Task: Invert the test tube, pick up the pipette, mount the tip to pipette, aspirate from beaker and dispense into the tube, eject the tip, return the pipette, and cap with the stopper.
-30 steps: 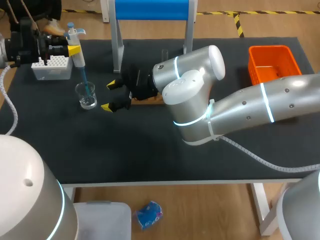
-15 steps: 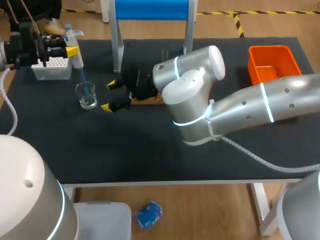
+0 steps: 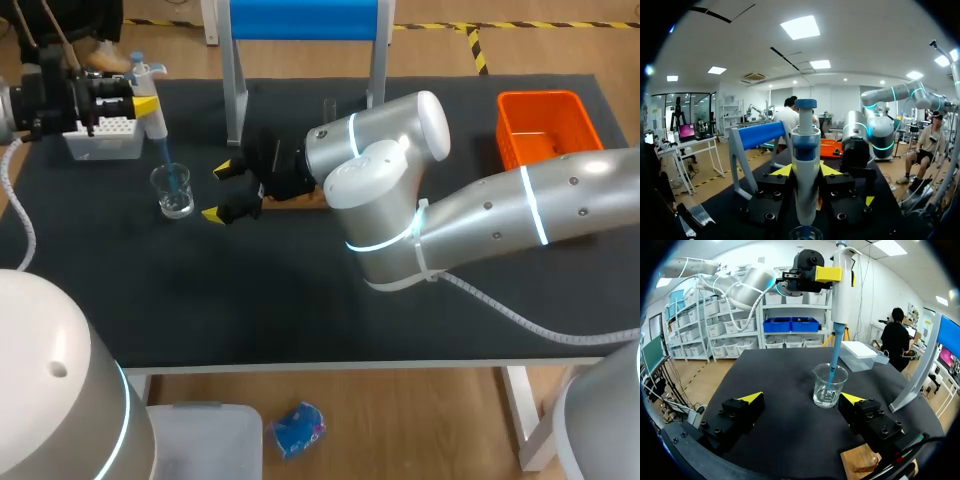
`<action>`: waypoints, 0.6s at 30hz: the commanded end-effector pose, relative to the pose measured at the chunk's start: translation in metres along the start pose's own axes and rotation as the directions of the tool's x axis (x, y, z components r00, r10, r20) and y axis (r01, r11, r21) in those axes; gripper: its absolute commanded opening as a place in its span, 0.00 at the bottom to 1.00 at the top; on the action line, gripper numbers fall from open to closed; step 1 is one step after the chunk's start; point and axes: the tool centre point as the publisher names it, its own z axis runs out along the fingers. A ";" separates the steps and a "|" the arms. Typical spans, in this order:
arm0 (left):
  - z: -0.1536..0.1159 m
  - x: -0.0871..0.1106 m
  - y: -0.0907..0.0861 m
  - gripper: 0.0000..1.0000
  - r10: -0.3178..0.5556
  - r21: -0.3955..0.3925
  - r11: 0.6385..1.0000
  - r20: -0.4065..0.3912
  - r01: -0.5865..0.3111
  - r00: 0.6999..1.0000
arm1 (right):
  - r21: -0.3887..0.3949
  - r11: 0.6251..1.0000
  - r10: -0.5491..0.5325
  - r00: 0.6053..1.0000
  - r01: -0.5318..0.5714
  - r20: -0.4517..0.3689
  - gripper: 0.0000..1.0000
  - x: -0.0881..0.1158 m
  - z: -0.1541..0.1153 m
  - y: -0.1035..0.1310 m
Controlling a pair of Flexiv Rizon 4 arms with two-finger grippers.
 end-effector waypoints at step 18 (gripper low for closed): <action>-0.002 -0.003 0.012 0.00 -0.023 0.002 1.000 -0.004 0.023 1.000 | -0.004 1.000 -0.001 1.000 0.001 0.004 1.00 0.001 0.001 -0.001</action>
